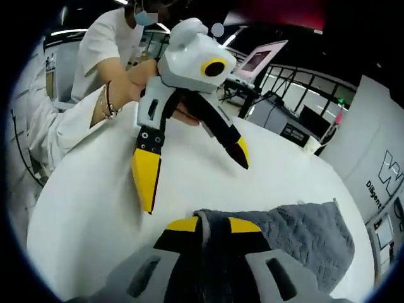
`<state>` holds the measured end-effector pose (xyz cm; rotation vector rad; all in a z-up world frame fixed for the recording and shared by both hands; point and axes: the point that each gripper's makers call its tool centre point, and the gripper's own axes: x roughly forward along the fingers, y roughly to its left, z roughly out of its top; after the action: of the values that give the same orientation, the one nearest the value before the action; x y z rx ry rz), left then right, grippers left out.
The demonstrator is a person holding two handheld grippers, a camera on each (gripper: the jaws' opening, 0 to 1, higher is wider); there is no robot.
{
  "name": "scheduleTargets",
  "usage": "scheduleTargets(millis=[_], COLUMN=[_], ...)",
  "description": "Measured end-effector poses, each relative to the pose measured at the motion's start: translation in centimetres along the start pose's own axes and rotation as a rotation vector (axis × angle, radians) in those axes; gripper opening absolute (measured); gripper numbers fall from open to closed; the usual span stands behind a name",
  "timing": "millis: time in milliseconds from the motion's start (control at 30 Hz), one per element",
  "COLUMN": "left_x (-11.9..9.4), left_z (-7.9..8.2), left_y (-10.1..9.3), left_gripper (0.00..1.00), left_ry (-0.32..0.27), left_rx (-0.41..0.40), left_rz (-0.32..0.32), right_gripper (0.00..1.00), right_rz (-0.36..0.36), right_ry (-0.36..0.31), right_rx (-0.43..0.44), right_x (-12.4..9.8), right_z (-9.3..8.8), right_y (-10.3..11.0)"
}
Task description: Open the folded towel by lifting each exposed corner and separating the folded layers until the towel lies flat within the target outline without major curled edges
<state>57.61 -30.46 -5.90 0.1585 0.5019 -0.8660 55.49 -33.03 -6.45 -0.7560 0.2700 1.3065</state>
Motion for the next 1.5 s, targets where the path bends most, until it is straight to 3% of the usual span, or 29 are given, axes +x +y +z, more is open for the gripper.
scheduleTargets(millis=[267, 733, 1133, 1500], left_x=[0.0, 0.3, 0.3, 0.2], left_z=[-0.1, -0.4, -0.8, -1.0], left_y=[0.1, 0.0, 0.1, 0.4], left_gripper=[0.95, 0.94, 0.94, 0.94], left_ry=[0.002, 0.01, 0.019, 0.024], left_rx=[-0.004, -0.007, -0.017, -0.023], left_rz=[0.001, 0.0, -0.001, 0.007], right_gripper=[0.0, 0.0, 0.0, 0.0], right_rz=[-0.017, -0.178, -0.399, -0.554], right_ry=[-0.025, -0.147, -0.221, -0.262], right_rx=[0.03, 0.119, 0.184, 0.218], right_x=[-0.7, -5.5, -12.4, -18.4], right_z=[0.0, 1.6, 1.2, 0.2], right_y=[-0.3, -3.7, -8.5, -10.6])
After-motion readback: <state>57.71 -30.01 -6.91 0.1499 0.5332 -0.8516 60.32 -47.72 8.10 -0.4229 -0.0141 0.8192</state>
